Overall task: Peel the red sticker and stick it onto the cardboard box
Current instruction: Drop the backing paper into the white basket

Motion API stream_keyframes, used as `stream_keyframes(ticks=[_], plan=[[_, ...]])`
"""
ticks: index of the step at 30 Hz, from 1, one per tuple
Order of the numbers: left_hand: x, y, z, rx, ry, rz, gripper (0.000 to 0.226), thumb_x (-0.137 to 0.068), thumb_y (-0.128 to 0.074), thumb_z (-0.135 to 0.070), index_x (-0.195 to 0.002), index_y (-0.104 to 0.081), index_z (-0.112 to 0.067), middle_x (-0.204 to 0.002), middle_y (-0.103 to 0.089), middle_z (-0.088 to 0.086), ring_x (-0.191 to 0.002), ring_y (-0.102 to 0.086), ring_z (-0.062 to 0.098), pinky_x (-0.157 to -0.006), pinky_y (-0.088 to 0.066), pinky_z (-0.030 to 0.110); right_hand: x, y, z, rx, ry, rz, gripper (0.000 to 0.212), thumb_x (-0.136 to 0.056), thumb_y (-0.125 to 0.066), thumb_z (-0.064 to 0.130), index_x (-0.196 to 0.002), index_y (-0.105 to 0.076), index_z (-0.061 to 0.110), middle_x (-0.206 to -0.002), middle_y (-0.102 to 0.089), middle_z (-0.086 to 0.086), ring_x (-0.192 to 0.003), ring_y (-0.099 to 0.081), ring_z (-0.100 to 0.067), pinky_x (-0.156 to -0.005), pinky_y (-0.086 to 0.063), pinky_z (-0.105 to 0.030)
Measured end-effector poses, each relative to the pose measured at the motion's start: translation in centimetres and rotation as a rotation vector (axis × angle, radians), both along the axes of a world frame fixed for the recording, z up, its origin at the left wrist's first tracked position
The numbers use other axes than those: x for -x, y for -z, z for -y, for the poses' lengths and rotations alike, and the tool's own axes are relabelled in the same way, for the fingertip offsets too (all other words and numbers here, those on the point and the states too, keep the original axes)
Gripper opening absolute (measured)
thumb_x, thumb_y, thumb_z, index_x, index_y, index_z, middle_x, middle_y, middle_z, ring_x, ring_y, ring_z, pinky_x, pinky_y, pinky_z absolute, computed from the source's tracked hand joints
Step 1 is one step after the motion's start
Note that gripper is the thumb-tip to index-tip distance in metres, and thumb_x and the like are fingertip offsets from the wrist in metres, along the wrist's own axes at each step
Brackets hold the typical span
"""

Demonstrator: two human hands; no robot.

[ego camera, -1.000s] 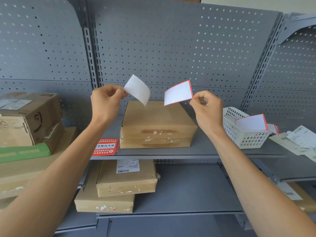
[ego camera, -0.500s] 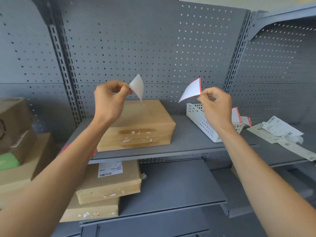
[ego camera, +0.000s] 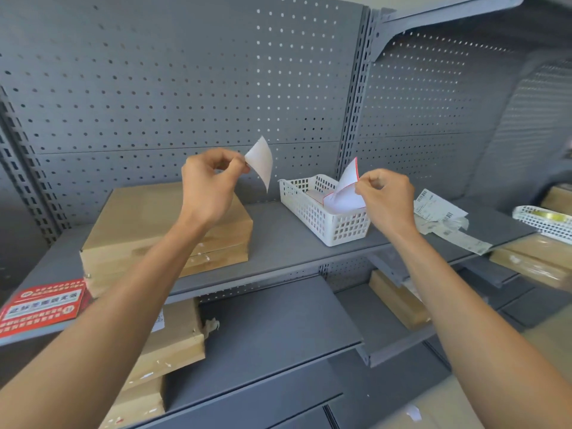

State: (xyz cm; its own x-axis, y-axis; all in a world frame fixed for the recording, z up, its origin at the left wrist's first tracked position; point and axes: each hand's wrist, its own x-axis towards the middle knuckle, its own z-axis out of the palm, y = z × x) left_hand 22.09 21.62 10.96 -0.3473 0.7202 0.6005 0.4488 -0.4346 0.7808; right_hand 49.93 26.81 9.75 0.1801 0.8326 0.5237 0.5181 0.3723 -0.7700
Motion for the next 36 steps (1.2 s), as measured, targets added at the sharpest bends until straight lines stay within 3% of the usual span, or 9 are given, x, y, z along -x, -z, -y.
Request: stream_keyframes(ticks=[8, 12, 15, 20, 25, 27, 30, 34, 36], plan=[[-0.9, 0.2, -0.4, 0.026, 0.006, -0.019, 0.022, -0.089, -0.06, -0.016, -0.075, -0.077, -0.016, -0.081, -0.077, -0.013, -0.088, -0.072, 0.011, -0.089, -0.054, 0.028, -1.9, 0.6, -0.3, 0.208, 0.047, 0.187, 0.018, -0.085, -0.062, 0.013, -0.076, -0.074, 0.003, -0.083, -0.076, -0.01, -0.088, -0.07, -0.027, -0.077, -0.054, -0.036], [-0.7, 0.4, -0.4, 0.038, 0.02, -0.017, 0.021, -0.089, -0.06, -0.016, -0.076, -0.076, -0.014, -0.083, -0.078, -0.009, -0.09, -0.072, 0.014, -0.09, -0.055, 0.031, -2.1, 0.5, -0.4, 0.266, 0.065, 0.242, 0.014, -0.084, -0.065, 0.011, -0.081, -0.076, 0.003, -0.086, -0.076, -0.009, -0.093, -0.07, -0.027, -0.077, -0.054, -0.036], [-0.6, 0.6, -0.2, 0.051, 0.03, 0.002, 0.021, -0.088, -0.06, -0.017, -0.072, -0.075, -0.019, -0.083, -0.078, -0.009, -0.09, -0.072, 0.012, -0.091, -0.054, 0.03, -2.0, 0.3, -0.4, 0.265, 0.074, 0.234, 0.016, -0.08, -0.065, 0.007, -0.084, -0.075, -0.005, -0.089, -0.076, -0.021, -0.1, -0.068, -0.034, -0.083, -0.055, -0.039], [-0.1, 0.7, 0.2, 0.064, 0.033, 0.016, 0.021, -0.087, -0.059, -0.018, -0.071, -0.074, -0.019, -0.083, -0.078, -0.008, -0.09, -0.071, 0.016, -0.091, -0.053, 0.03, -1.5, -0.3, 0.3, 0.244, 0.065, 0.189, 0.007, -0.083, -0.069, 0.01, -0.08, -0.074, 0.007, -0.071, -0.064, 0.011, -0.093, -0.064, -0.021, -0.077, -0.042, -0.027], [0.3, 0.6, 0.8, 0.059, 0.029, 0.012, 0.021, -0.088, -0.06, -0.018, -0.073, -0.075, -0.018, -0.081, -0.077, -0.01, -0.091, -0.071, 0.017, -0.091, -0.053, 0.029, 1.5, -1.6, 2.0, 0.151, -0.01, 0.151, 0.012, -0.09, -0.062, 0.017, -0.084, -0.071, 0.015, -0.071, -0.063, 0.013, -0.075, -0.058, -0.011, -0.059, -0.043, -0.023], [0.7, 0.7, 1.4, 0.057, 0.027, 0.015, 0.021, -0.09, -0.061, -0.019, -0.073, -0.074, -0.019, -0.08, -0.078, -0.009, -0.087, -0.072, 0.014, -0.09, -0.054, 0.028, 3.8, -2.4, 2.8, 0.123, -0.109, 0.182, 0.013, -0.09, -0.061, 0.017, -0.086, -0.074, 0.016, -0.074, -0.068, 0.01, -0.069, -0.059, -0.005, -0.052, -0.044, -0.013], [1.9, 0.8, 2.4, 0.059, 0.002, 0.013, 0.021, -0.09, -0.062, -0.021, -0.074, -0.075, -0.019, -0.079, -0.078, -0.008, -0.086, -0.072, 0.014, -0.092, -0.054, 0.03, 7.4, -3.4, 3.8, 0.085, -0.254, 0.231, 0.013, -0.09, -0.064, 0.024, -0.086, -0.075, 0.018, -0.077, -0.073, 0.005, -0.067, -0.06, -0.003, -0.055, -0.043, -0.012], [3.8, 0.7, 4.5, 0.066, -0.06, 0.032, 0.022, -0.092, -0.063, -0.018, -0.075, -0.075, -0.016, -0.08, -0.077, -0.007, -0.079, -0.07, 0.005, -0.083, -0.053, 0.024, 12.6, -4.6, 5.0, 0.029, -0.421, 0.225, 0.011, -0.09, -0.066, 0.025, -0.083, -0.074, 0.02, -0.076, -0.074, 0.006, -0.068, -0.06, -0.001, -0.064, -0.044, -0.02], [4.7, 0.8, 5.6, 0.067, -0.11, 0.017, 0.022, -0.093, -0.063, -0.019, -0.074, -0.075, -0.017, -0.08, -0.077, -0.007, -0.081, -0.071, 0.009, -0.08, -0.053, 0.025, 15.2, -4.9, 5.6, -0.022, -0.475, 0.232, 0.013, -0.092, -0.066, 0.026, -0.082, -0.072, 0.019, -0.074, -0.073, 0.005, -0.065, -0.06, -0.004, -0.064, -0.046, -0.024]])
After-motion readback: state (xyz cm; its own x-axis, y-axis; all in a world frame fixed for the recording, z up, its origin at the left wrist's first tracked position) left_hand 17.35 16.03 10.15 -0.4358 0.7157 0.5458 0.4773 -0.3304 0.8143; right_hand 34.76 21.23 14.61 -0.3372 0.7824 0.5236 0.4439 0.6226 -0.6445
